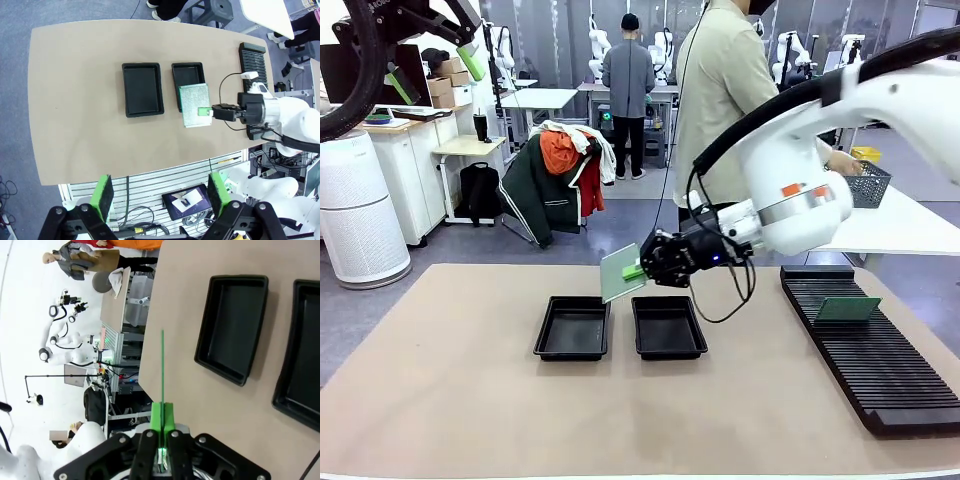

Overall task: Inspect and transfer BCBs to ESD trays.
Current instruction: Pick up the Blank PCB from the PCB Rack and place it in the left ESD tray.

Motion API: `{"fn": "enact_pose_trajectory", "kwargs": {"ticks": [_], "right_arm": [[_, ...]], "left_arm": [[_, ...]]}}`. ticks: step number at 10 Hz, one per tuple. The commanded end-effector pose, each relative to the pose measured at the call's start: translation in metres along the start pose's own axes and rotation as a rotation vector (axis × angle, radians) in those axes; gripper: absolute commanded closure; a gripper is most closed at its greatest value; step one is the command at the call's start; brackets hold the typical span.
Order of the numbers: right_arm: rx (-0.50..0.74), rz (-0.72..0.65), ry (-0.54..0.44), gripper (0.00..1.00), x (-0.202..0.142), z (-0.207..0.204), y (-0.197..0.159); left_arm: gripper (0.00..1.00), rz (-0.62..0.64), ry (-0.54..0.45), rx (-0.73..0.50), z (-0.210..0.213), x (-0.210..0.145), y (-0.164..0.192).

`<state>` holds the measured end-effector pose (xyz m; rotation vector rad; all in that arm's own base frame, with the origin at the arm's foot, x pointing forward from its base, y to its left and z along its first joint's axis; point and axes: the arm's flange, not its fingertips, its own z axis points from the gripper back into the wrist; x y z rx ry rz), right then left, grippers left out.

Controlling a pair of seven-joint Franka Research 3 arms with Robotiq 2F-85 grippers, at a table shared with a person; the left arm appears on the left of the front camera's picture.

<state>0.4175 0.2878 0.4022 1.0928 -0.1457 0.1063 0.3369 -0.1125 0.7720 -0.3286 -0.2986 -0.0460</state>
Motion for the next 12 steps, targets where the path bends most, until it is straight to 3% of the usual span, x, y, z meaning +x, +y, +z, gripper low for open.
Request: {"fn": "enact_pose_trajectory", "kwargs": {"ticks": [1,7,12], "right_arm": [[0.026,-0.013,-0.037,0.97,0.01,-0.037,-0.01],[-0.002,-0.083,-0.088,0.97,0.013,-0.111,-0.044],[-0.086,-0.104,-0.085,0.97,0.025,-0.147,-0.044]], "left_arm": [[0.0,0.0,0.001,0.0,-0.001,-0.001,0.001],[0.0,0.0,0.001,0.0,-0.001,-0.001,0.001],[0.0,0.0,0.001,0.0,-0.001,-0.001,0.001]]}}
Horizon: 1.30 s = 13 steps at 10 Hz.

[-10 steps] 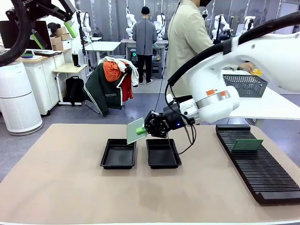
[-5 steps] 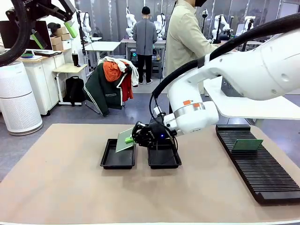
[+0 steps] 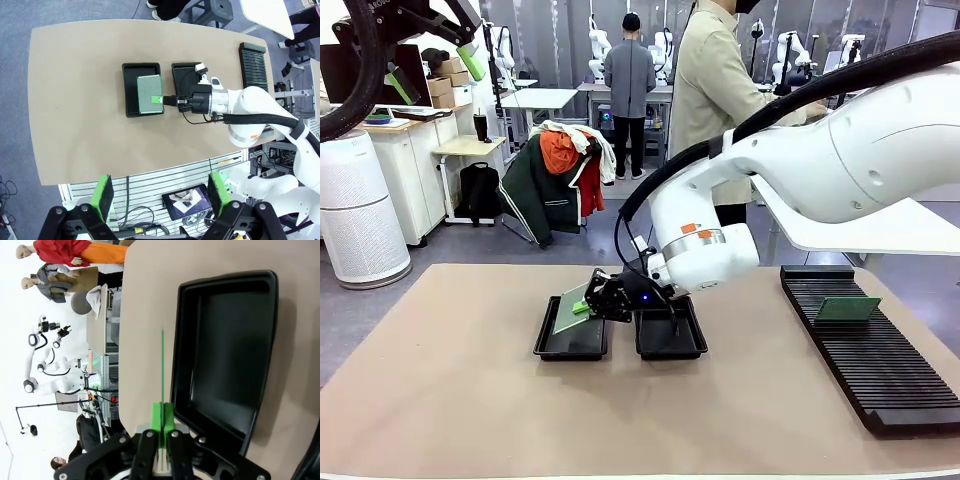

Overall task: Inspect and transfer BCBs to ESD trays.
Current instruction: Pick up the Blank PCB from the PCB Rack and place it in the left ESD tray.

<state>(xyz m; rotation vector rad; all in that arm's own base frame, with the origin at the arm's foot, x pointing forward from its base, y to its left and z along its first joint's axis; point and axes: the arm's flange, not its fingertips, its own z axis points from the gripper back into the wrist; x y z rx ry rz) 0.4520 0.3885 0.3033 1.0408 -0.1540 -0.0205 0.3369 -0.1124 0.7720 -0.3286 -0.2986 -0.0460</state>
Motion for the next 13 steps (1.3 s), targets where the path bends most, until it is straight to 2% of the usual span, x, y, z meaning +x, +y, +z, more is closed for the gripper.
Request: {"fn": "enact_pose_trajectory", "kwargs": {"ticks": [1,11,12,13], "right_arm": [[-0.056,-0.017,-0.019,0.97,0.008,-0.017,0.005],[-0.191,-0.067,0.02,0.97,0.027,-0.049,0.004],[-0.132,-0.043,0.019,0.97,0.022,-0.042,-0.005],[-0.132,-0.043,0.019,0.97,0.022,-0.042,-0.005]], "left_arm": [[0.0,0.0,0.001,0.0,-0.001,-0.001,0.001],[0.0,0.0,0.001,0.0,-0.001,-0.001,0.001],[0.0,0.0,0.001,0.0,-0.001,-0.001,0.001],[0.0,0.0,0.001,0.0,-0.001,-0.001,0.001]]}}
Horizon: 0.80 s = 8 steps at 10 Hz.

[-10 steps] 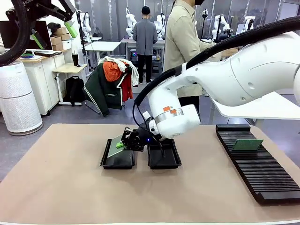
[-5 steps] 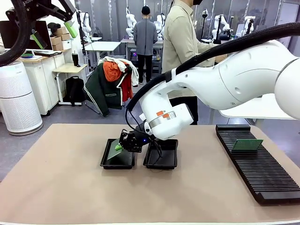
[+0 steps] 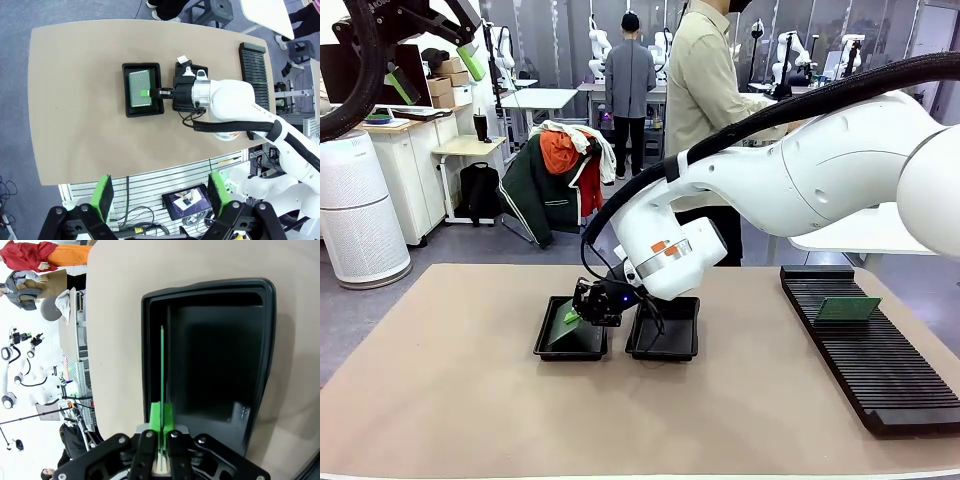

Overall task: Inspect and transfer BCBs to ESD trays.
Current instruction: Pick up the Blank PCB from the PCB Rack and place it in the left ESD tray.

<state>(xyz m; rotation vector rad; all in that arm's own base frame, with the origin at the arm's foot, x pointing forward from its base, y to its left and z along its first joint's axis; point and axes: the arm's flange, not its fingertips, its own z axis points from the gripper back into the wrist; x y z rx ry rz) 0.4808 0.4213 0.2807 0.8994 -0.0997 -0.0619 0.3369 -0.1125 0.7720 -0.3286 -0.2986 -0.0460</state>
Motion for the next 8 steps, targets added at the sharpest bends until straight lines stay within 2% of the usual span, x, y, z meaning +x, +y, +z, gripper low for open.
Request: {"fn": "enact_pose_trajectory", "kwargs": {"ticks": [1,4,6,8], "right_arm": [[0.013,0.006,-0.009,0.97,-0.0004,0.0007,-0.0008],[0.013,0.006,-0.009,0.97,-0.0004,0.0007,-0.0008],[-0.032,-0.002,-0.009,0.97,0.0,-0.0003,0.005],[-0.079,-0.009,-0.024,0.88,-0.0004,-0.001,0.0073]], "left_arm": [[0.0,0.0,0.001,0.0,-0.0007,-0.0008,0.0007],[0.0,0.0,0.001,0.0,-0.0007,-0.0008,0.0007],[0.0,0.0,0.001,0.0,-0.0007,-0.0008,0.0007],[0.0,0.0,0.001,0.0,-0.0007,-0.0008,0.0007]]}}
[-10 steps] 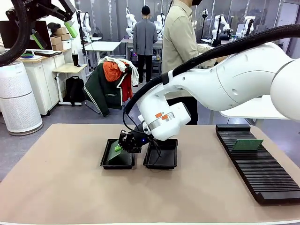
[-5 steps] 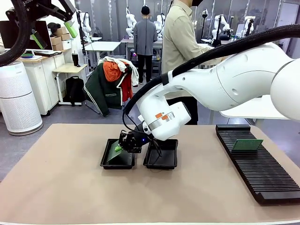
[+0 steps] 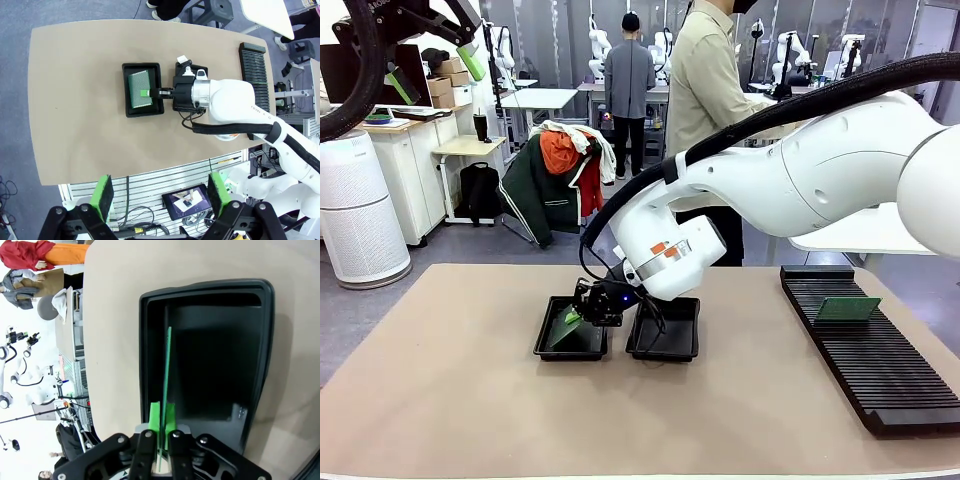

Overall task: Inspect and transfer BCBs to ESD trays.
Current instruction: Pick up the Blank PCB from the PCB Rack and place it in the left ESD tray.

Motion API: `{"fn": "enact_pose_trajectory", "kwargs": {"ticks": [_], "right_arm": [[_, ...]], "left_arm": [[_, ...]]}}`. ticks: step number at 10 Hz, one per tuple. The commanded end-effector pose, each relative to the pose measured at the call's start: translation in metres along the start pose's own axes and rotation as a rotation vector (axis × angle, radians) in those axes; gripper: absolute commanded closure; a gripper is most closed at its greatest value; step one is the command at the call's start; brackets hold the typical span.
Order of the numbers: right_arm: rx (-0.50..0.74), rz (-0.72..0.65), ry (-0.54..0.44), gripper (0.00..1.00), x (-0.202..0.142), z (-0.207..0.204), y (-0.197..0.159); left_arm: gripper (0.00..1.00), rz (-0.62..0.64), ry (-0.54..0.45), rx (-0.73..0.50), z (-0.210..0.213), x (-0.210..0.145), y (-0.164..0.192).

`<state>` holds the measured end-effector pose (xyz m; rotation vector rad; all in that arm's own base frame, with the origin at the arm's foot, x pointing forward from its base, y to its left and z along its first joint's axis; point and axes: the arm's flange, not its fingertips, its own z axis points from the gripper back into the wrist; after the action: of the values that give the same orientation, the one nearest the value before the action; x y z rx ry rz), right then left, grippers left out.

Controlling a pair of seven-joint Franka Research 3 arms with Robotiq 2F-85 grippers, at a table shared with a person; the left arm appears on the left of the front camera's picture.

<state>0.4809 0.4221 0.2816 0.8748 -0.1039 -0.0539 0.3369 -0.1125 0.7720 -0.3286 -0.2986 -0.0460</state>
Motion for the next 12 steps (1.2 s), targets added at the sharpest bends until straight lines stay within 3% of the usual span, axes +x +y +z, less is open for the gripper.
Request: {"fn": "enact_pose_trajectory", "kwargs": {"ticks": [1,7,12], "right_arm": [[-0.065,-0.02,-0.023,0.83,-0.001,-0.001,0.006],[-0.205,0.027,-0.03,0.47,-0.006,0.004,0.037],[-0.413,0.107,-0.025,0.02,-0.006,0.022,0.072]], "left_arm": [[0.0,0.0,0.001,0.0,-0.001,-0.001,0.001],[0.0,0.0,0.001,0.0,-0.001,-0.001,0.001],[0.0,0.0,0.001,0.0,-0.001,-0.001,0.001]]}}
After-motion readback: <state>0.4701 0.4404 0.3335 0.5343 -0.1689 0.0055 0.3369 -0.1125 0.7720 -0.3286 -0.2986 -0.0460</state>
